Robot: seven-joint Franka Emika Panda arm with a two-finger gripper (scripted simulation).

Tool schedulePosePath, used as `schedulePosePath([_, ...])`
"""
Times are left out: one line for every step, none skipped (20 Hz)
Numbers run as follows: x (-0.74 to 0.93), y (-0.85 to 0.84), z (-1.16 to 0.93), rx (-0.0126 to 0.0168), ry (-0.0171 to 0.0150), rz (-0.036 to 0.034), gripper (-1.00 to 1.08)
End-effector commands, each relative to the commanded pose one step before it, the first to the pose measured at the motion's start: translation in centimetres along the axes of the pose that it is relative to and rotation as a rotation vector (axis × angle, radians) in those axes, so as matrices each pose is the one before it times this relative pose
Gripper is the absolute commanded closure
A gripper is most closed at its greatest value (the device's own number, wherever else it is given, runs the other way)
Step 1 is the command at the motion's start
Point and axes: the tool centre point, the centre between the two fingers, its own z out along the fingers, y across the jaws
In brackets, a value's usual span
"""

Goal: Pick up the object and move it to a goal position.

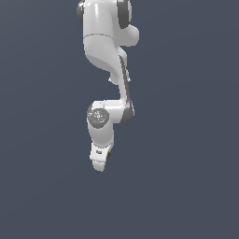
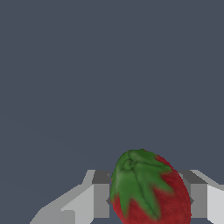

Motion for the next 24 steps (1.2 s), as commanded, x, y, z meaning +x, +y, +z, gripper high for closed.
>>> schedulePosePath([-0.030, 0.001, -0.001, -0.00003, 0.00016, 0.00043, 1.08])
schedulePosePath([0.023, 0.002, -0.038, 0.00000, 0.00000, 0.00000, 1.08])
schedulePosePath([0.069, 0.005, -0.114, 0.00000, 0.00000, 0.00000, 1.08])
schedulePosePath([0.115, 0.009, -0.190, 0.00000, 0.00000, 0.00000, 1.08])
schedulePosePath([0.162, 0.013, -0.268, 0.00000, 0.00000, 0.00000, 1.08])
schedulePosePath([0.210, 0.017, -0.349, 0.00000, 0.00000, 0.00000, 1.08])
schedulePosePath([0.259, 0.021, -0.429, 0.00000, 0.00000, 0.00000, 1.08])
schedulePosePath([0.337, 0.022, -0.505, 0.00000, -0.00015, -0.00046, 1.08])
schedulePosePath([0.350, 0.031, -0.580, 0.00000, 0.00000, 0.00000, 1.08])
schedulePosePath([0.392, 0.035, -0.650, 0.00000, 0.00000, 0.00000, 1.08])
schedulePosePath([0.433, 0.040, -0.716, 0.00000, 0.00000, 0.00000, 1.08])
schedulePosePath([0.471, 0.045, -0.779, 0.00000, 0.00000, 0.00000, 1.08])
schedulePosePath([0.553, 0.044, -0.834, 0.00005, -0.00003, -0.00069, 1.08])
schedulePosePath([0.540, 0.055, -0.893, 0.00000, 0.00000, 0.00000, 1.08])
schedulePosePath([0.570, 0.061, -0.942, 0.00000, 0.00000, 0.00000, 1.08])
schedulePosePath([0.589, 0.066, -0.971, 0.00000, 0.00000, 0.00000, 1.08])
schedulePosePath([0.599, 0.071, -0.986, 0.00000, 0.00000, 0.00000, 1.08])
schedulePosePath([0.604, 0.076, -0.993, 0.00000, 0.00000, 0.00000, 1.08])
schedulePosePath([0.618, 0.077, -0.995, 0.00010, 0.00062, -0.00029, 1.08])
schedulePosePath([0.605, 0.085, -0.990, 0.00000, 0.00000, 0.00000, 1.08])
schedulePosePath([0.593, 0.089, -0.967, 0.00000, 0.00000, 0.00000, 1.08])
schedulePosePath([0.560, 0.090, -0.911, 0.00000, 0.00000, 0.00000, 1.08])
schedulePosePath([0.518, 0.089, -0.840, 0.00000, 0.00000, 0.00000, 1.08])
schedulePosePath([0.473, 0.086, -0.764, 0.00000, 0.00000, 0.00000, 1.08])
